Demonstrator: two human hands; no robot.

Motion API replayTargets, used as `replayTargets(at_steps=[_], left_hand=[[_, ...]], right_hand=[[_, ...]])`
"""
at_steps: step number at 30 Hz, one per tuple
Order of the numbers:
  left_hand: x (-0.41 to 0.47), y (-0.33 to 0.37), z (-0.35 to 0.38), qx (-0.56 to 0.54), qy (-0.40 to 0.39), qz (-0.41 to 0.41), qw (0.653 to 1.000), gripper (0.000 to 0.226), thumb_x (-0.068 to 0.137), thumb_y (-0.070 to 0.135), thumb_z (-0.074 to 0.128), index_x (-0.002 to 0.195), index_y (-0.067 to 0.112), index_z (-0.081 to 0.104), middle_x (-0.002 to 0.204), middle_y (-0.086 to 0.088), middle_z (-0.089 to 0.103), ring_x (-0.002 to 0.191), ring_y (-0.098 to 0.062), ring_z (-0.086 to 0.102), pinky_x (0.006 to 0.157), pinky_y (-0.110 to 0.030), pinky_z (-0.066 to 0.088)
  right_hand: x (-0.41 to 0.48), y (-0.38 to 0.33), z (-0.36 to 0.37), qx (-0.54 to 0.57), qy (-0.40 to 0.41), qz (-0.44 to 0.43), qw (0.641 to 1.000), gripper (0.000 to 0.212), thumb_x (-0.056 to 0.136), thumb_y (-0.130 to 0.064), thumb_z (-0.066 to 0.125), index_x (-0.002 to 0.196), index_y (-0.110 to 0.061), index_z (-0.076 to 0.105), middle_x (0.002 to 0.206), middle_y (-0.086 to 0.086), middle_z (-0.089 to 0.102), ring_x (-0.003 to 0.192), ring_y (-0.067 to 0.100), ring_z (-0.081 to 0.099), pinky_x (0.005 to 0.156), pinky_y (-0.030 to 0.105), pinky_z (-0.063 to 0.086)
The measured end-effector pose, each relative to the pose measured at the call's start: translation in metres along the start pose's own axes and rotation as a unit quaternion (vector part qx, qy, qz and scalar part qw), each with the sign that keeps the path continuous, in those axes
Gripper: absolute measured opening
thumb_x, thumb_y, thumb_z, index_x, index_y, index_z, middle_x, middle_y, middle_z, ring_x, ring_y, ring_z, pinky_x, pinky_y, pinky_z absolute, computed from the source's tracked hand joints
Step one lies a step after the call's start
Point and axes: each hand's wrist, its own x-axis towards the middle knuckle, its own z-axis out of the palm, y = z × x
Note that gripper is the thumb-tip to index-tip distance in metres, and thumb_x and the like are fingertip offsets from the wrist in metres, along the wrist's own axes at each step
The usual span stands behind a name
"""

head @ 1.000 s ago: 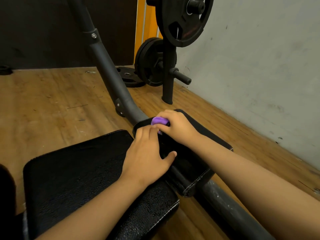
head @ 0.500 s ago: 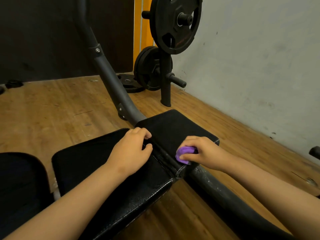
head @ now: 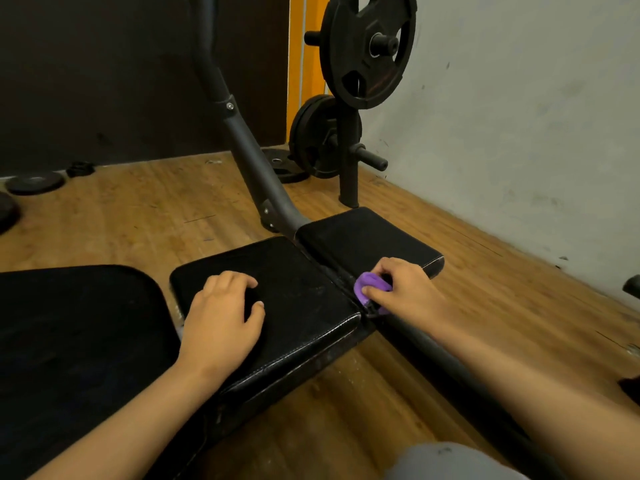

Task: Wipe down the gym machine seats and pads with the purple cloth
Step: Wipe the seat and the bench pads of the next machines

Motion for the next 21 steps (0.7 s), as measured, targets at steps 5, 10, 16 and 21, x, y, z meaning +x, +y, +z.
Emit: replayTargets(at_steps=[5, 10, 16, 21], left_hand=[[-0.006, -0.005, 0.011, -0.012, 0.019, -0.032, 0.999, 0.031, 0.092, 0.030, 0.058, 0.122, 0.021, 0.057, 0.121, 0.004, 0.056, 0.121, -0.013, 0.046, 0.102, -0.032, 0.035], [-0.007, -0.005, 0.015, -0.006, 0.036, -0.036, 0.999, 0.032, 0.092, 0.031, 0.058, 0.122, 0.021, 0.057, 0.121, 0.004, 0.056, 0.121, -0.013, 0.046, 0.103, -0.031, 0.035], [-0.008, -0.005, 0.016, -0.002, 0.033, -0.038, 0.999, 0.031, 0.090, 0.030, 0.060, 0.119, 0.019, 0.058, 0.120, 0.004, 0.057, 0.121, -0.014, 0.047, 0.103, -0.033, 0.036], [-0.007, -0.005, 0.015, -0.001, 0.030, -0.035, 0.999, 0.031, 0.090, 0.031, 0.059, 0.118, 0.019, 0.058, 0.118, 0.003, 0.058, 0.119, -0.014, 0.047, 0.101, -0.032, 0.036]], right_hand=[[0.000, -0.010, 0.008, -0.003, -0.034, 0.021, 0.999, 0.013, 0.087, -0.027, 0.068, 0.077, -0.024, 0.060, 0.090, -0.007, 0.052, 0.070, 0.005, 0.057, 0.056, 0.008, 0.041], [0.002, -0.015, -0.008, 0.011, -0.131, 0.077, 0.988, 0.018, 0.091, -0.020, 0.064, 0.073, -0.019, 0.060, 0.071, -0.003, 0.061, 0.048, -0.003, 0.059, 0.043, 0.005, 0.037], [0.026, -0.029, 0.007, -0.143, -0.106, 0.052, 0.983, 0.021, 0.087, -0.016, 0.062, 0.066, -0.019, 0.061, 0.085, 0.004, 0.064, 0.077, 0.020, 0.064, 0.068, 0.032, 0.052], [0.042, -0.036, 0.022, -0.175, -0.095, 0.027, 0.980, 0.012, 0.091, -0.019, 0.057, 0.093, -0.015, 0.067, 0.092, 0.006, 0.063, 0.091, 0.026, 0.062, 0.072, 0.032, 0.046]])
